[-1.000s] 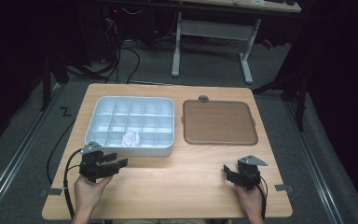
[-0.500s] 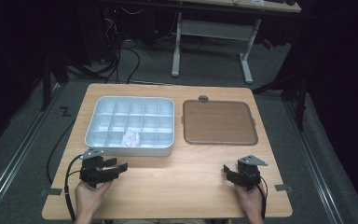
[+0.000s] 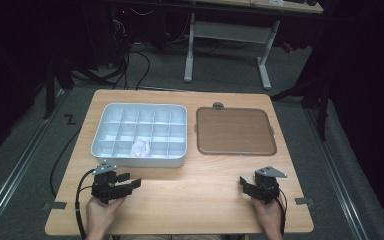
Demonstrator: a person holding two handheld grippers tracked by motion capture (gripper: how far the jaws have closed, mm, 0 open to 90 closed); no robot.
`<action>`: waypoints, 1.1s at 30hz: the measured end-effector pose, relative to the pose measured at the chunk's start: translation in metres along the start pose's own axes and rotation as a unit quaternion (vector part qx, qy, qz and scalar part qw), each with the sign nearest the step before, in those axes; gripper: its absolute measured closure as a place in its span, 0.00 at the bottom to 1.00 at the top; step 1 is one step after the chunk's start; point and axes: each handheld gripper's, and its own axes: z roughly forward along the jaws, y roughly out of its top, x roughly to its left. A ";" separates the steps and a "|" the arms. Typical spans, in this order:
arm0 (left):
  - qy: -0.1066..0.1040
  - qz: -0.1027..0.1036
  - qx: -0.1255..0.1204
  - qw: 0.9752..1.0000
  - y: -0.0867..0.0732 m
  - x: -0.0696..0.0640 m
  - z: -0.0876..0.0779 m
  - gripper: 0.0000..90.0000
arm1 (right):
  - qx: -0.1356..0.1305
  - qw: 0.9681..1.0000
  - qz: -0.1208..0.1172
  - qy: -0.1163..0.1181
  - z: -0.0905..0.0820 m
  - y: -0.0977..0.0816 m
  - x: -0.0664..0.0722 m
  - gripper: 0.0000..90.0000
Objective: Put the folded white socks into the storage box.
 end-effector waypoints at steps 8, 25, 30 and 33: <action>0.003 0.009 0.007 1.000 -0.011 -0.001 0.006 0.46 | 0.000 1.000 0.000 0.000 0.000 0.000 0.000 0.39; 0.020 0.054 0.012 0.998 -0.032 -0.002 0.026 0.46 | 0.000 1.000 -0.001 0.000 0.000 0.000 0.000 0.39; 0.022 0.069 0.006 0.997 -0.036 -0.002 0.029 0.46 | 0.000 1.000 -0.001 0.000 0.000 0.000 0.000 0.39; 0.021 0.076 -0.002 0.997 -0.038 -0.002 0.030 0.46 | 0.000 1.000 -0.001 0.000 0.000 0.000 0.000 0.39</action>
